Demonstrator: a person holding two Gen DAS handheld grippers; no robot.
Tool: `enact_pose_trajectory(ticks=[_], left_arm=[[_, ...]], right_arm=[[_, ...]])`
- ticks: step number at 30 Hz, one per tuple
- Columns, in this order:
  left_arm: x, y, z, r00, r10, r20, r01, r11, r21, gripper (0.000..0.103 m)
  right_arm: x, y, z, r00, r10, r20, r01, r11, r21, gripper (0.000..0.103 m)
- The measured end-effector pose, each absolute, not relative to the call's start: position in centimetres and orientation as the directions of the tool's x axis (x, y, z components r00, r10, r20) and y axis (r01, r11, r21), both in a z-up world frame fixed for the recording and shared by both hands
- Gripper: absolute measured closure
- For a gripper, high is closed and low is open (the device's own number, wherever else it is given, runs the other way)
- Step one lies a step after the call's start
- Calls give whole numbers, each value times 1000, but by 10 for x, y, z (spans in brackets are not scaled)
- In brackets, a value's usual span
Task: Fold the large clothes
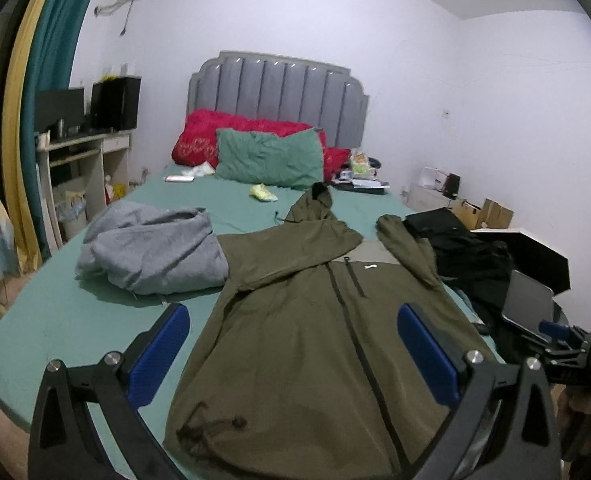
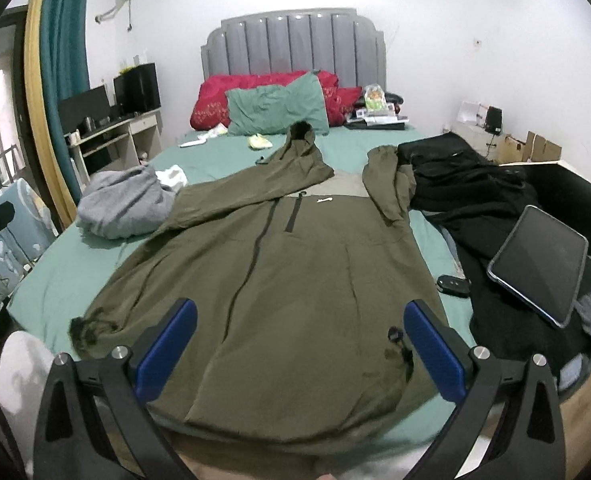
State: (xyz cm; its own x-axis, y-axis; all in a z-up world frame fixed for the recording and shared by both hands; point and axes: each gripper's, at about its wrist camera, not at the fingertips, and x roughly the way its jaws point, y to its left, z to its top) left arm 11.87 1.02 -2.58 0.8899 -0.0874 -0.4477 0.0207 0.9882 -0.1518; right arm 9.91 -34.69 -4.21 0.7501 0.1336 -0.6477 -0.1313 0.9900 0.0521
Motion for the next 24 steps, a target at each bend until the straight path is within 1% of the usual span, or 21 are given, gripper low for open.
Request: enact_pose_trajectory(ticks=[2,4,5,8,11,14,16,18,20,23,24], left_arm=[[147,17,-39,875,-87,-477,11,987,-160,0],[188,29,-56,855,-109,-508,16,983,-185,0],[203,34,-63,850,-107,-516,9,982,-188,0],[248,49,-79,844,-110,-525,9,982,-191,0],[296,68,-96,851,-78,-520,-8,987,-160,0],[335,88,-117,849,-24,-527,-51,991,-127,0],[362,111,-137,845,9,-535,-96,986,-136,0],[380,132,-154,823,59,-564,-169,975,-144,2],[389,152,-169,796,82,-600,-215,965,-153,3],[391,169,-181,773,136,-620,-253,962,-104,3],[392,175,-183,768,139,-626,-261,959,-108,3]], right_arm=[[130,-346,-51,735,117,-668,-137,990,23,3],[165,-348,-61,717,122,-687,-153,988,15,9],[187,-351,-68,702,131,-700,-155,987,30,15],[254,-359,-87,667,146,-731,-139,988,71,24],[325,-360,-108,653,121,-748,-135,990,42,30],[397,-355,-130,644,106,-758,-145,989,15,31],[443,-346,-144,641,118,-759,-162,987,16,31],[492,-335,-163,634,123,-763,-169,985,18,31],[539,-327,-183,626,129,-769,-149,988,45,31],[612,-313,-213,610,124,-783,-110,991,71,31],[635,-309,-223,605,121,-787,-104,992,73,31]])
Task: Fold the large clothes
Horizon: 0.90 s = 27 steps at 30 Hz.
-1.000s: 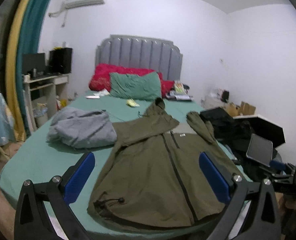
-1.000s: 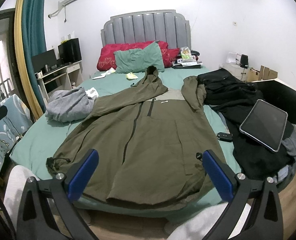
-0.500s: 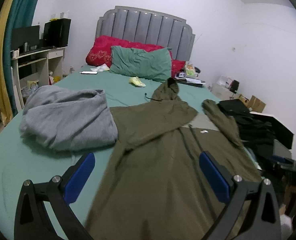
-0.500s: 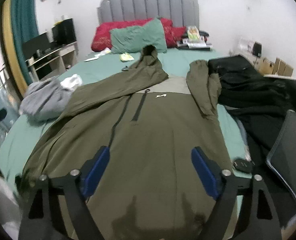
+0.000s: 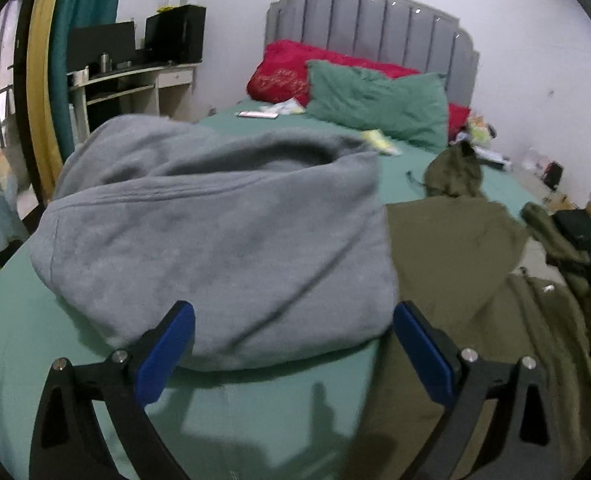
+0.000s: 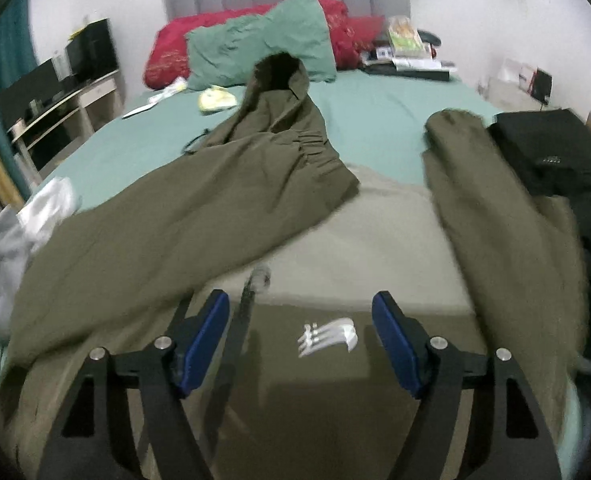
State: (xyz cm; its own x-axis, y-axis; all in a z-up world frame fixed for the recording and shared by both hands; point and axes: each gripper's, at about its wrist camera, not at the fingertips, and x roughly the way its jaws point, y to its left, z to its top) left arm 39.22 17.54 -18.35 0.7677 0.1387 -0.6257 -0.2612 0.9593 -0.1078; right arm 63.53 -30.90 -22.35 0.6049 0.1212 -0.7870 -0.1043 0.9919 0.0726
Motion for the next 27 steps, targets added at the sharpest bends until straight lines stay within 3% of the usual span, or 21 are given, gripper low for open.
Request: enact_pose_trajectory(ticks=[5,6,7,8,9,18,24,26,27], left_arm=[[396,192,-196,747,159,-646,-284,954,-94,3],[395,191,-196,748,172,-641,-288,954,-81,3],[396,191,-197,748,179,-638,-291,954,-73,3],[397,189,-197,749,172,-640,-285,955,-76,3],[397,187,-196,748,165,-642,-281,956,-82,3],[388,159,-180,779,88,-621,-223,964,-143,3],[385,127,-177,777,11,-629,-153,973,-173,3],[386,116,-178,772,-6,-635,-131,977,-168,3],[385,112,-178,773,-11,-634,-122,979,-165,3]], right_arm=[[707,-288,-260,580,135,-804,-94,991,99,31],[712,-286,-263,577,154,-802,-95,988,122,37],[719,-283,-264,578,164,-800,-101,986,129,50],[723,-279,-264,576,149,-804,-104,989,108,91],[722,-277,-260,581,151,-800,-112,988,104,100],[602,-325,-191,613,-45,-788,-31,996,-81,100],[527,-362,-227,405,-79,-911,-21,995,-96,98],[513,-364,-237,349,-58,-935,-53,995,-81,88],[509,-368,-233,354,-57,-933,-56,995,-82,72]])
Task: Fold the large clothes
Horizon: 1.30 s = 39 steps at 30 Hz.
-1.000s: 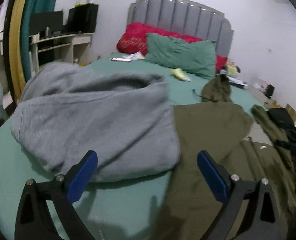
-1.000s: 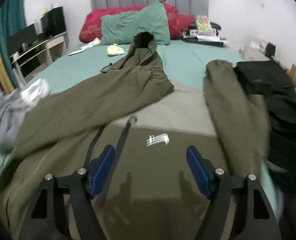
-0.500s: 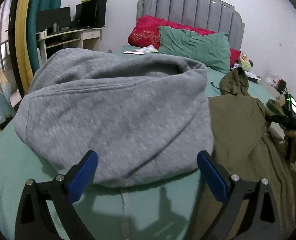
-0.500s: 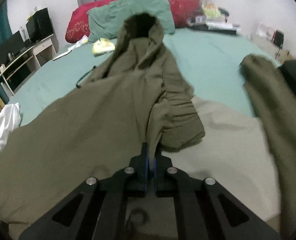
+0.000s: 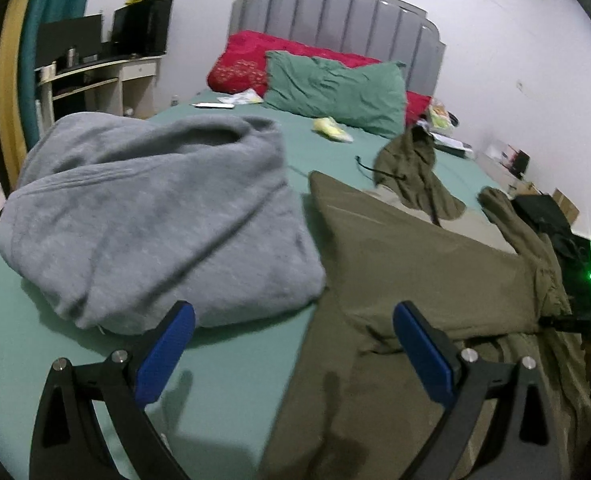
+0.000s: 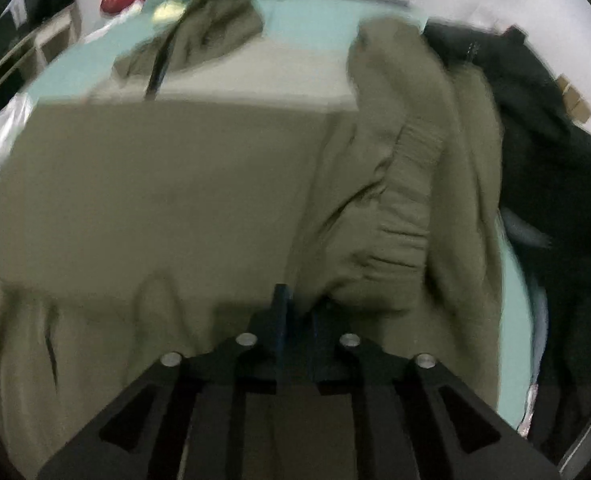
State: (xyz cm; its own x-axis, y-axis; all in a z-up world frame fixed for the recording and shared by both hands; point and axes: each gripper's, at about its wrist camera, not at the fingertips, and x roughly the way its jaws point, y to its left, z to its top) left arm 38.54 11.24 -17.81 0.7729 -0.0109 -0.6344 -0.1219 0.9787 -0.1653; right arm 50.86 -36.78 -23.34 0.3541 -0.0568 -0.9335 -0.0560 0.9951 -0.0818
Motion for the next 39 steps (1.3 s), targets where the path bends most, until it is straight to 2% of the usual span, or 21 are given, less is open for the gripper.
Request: enact_pose_trajectory(ticks=[1,2,3,8,11,13,14,15,17,20,24,27,30,32,34,35,36,39], left_arm=[[385,108,-178,776,-12,-631,-114,981,-158,3],[384,105,-179,777,-7,-629,-111,983,-149,3],[385,103,-179,777,-3,-629,-111,984,-142,3],[393,100,-189,769,17,-640,-117,986,-115,3],[399,100,-197,764,11,-645,-115,986,-120,3],[400,97,-201,772,14,-635,-100,990,-99,3],[400,96,-203,774,21,-633,-97,992,-86,3],[401,95,-205,776,24,-630,-89,993,-72,3],[402,93,-210,774,22,-633,-80,995,-62,3],[401,93,-213,757,-6,-653,-74,993,-95,3],[395,90,-202,775,-23,-632,-58,992,-108,3],[390,86,-192,798,-13,-602,-49,995,-86,3],[386,85,-186,808,-16,-589,-48,995,-91,3],[385,87,-183,807,-28,-590,-48,992,-113,3],[384,90,-183,800,-45,-598,-53,988,-145,3],[384,92,-183,796,-52,-603,-53,987,-155,3],[383,93,-183,792,-57,-608,-55,985,-164,3],[381,93,-183,794,-50,-606,-56,987,-154,3]], right_arm=[[508,-372,-225,379,-58,-924,-52,995,-84,62],[508,-379,-211,433,-64,-899,-42,995,-91,44],[511,-386,-195,489,-86,-868,-28,993,-115,37],[577,-422,-162,610,-147,-779,11,984,-177,33],[636,-439,-177,610,-146,-779,12,984,-175,33],[668,-451,-188,585,-119,-802,30,992,-125,33],[682,-455,-197,570,-101,-815,33,994,-100,38],[690,-455,-206,553,-93,-828,32,995,-91,69],[705,-453,-224,507,-113,-855,32,993,-113,102],[695,-448,-204,579,-190,-793,26,976,-215,103],[656,-470,-134,682,-231,-694,92,968,-232,103],[622,-457,-84,755,-139,-641,-13,974,-226,103],[589,-408,-61,738,25,-674,-226,950,-213,102],[571,-370,-72,629,165,-760,-390,912,-125,98],[551,-331,-101,481,225,-847,-525,848,-72,85],[541,-312,-121,401,208,-892,-570,819,-65,57],[532,-298,-137,360,186,-914,-591,803,-69,34],[525,-281,-156,349,221,-911,-631,774,-54,34]])
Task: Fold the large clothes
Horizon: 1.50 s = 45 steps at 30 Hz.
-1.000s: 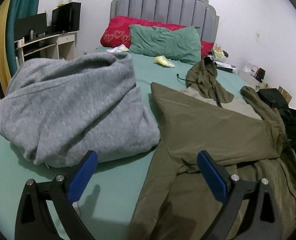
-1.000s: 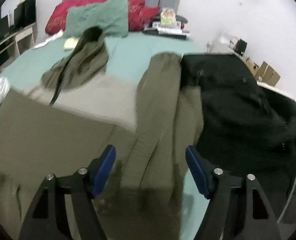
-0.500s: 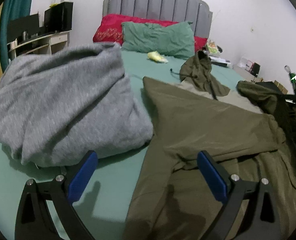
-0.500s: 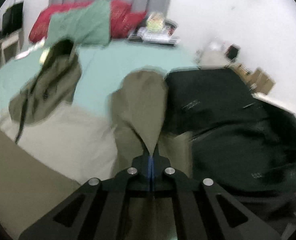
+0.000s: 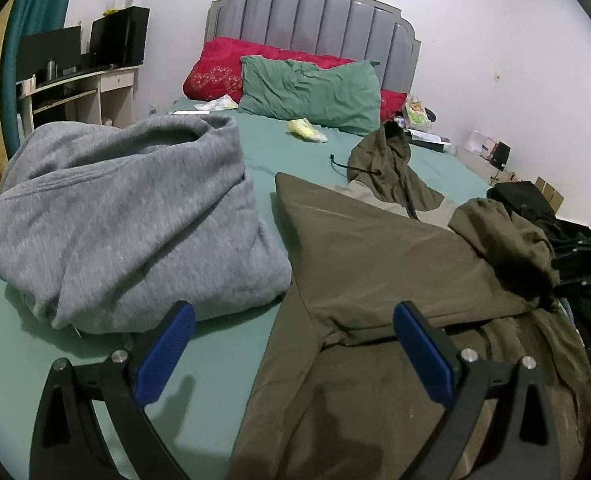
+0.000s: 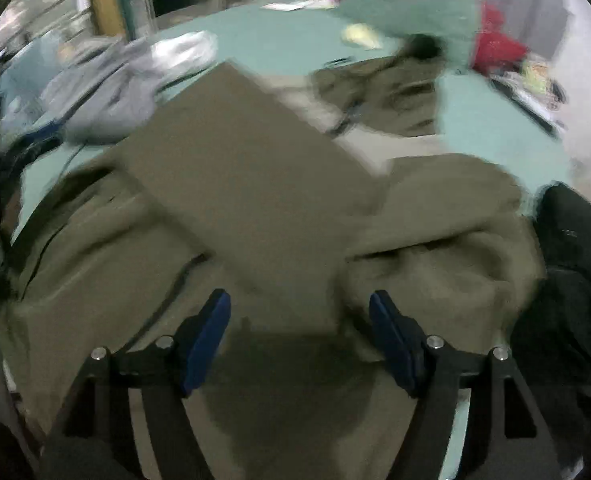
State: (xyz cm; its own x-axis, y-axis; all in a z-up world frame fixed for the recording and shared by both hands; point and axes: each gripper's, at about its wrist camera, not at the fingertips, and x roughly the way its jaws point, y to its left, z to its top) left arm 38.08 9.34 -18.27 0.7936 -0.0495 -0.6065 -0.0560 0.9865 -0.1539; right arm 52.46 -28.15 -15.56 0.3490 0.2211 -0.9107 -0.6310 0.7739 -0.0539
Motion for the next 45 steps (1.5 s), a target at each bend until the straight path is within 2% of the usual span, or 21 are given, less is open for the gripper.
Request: enact_pose_trajectory(ticks=[2,6,9,13,14,15,16,17,19,21,23,25,27,29,31,32,33,34,36,41,45], left_arm=[[380,94,-182,799,-37,-601,-59,988,-140,3],[383,97,-184,798,-28,-602,-63,990,-130,3],[389,102,-187,791,-26,-612,-72,988,-136,3],[400,103,-193,780,-20,-626,-76,989,-125,3],[403,103,-195,774,-24,-632,-72,989,-126,3],[403,103,-197,771,-28,-636,-69,989,-128,3],[402,102,-200,766,-31,-642,-67,990,-128,3],[402,101,-202,759,-34,-650,-65,990,-127,3],[401,98,-204,750,-50,-660,-51,990,-134,3],[398,95,-200,759,-56,-649,-43,990,-137,3],[393,92,-193,776,-52,-628,-37,991,-128,3],[389,91,-186,793,-47,-607,-35,992,-122,3],[382,92,-178,809,-43,-587,-35,992,-121,3],[380,95,-175,813,-36,-581,-42,992,-120,3],[378,99,-174,813,-27,-581,-53,991,-120,3],[378,102,-175,809,-22,-587,-59,991,-118,3],[378,105,-177,805,-19,-593,-65,991,-119,3],[377,109,-179,801,-14,-598,-73,990,-121,3],[377,115,-180,795,-7,-607,-86,989,-124,3],[375,131,-180,785,-23,-619,-108,979,-173,3],[377,133,-181,783,-14,-622,-119,978,-172,3]], right_arm=[[542,-289,-152,415,217,-884,-562,825,-61,34],[603,-336,-148,569,120,-813,-258,965,-38,31],[650,-373,-170,552,112,-826,-74,994,85,31],[694,-391,-208,512,139,-847,66,978,200,31],[696,-389,-214,516,187,-836,58,966,251,35],[697,-387,-217,517,222,-826,39,959,282,64],[703,-378,-220,504,232,-832,15,961,276,88],[707,-367,-218,503,235,-832,-14,964,264,101],[714,-343,-195,561,229,-796,-84,972,220,101],[704,-306,-157,663,177,-727,-161,983,92,101],[683,-263,-125,731,192,-655,-281,959,-32,101],[656,-217,-105,751,270,-602,-416,902,-115,101],[629,-170,-106,687,361,-631,-553,823,-131,101],[610,-132,-128,565,408,-717,-665,740,-103,99],[591,-106,-163,445,387,-808,-730,679,-77,87],[581,-99,-179,408,375,-833,-744,665,-65,65],[571,-95,-193,367,371,-853,-751,659,-36,36],[561,-95,-203,336,383,-861,-748,663,3,32],[547,-100,-212,297,402,-866,-734,676,62,32],[553,-130,-191,446,453,-771,-615,782,104,31],[596,-133,-191,558,437,-705,-474,865,161,19]])
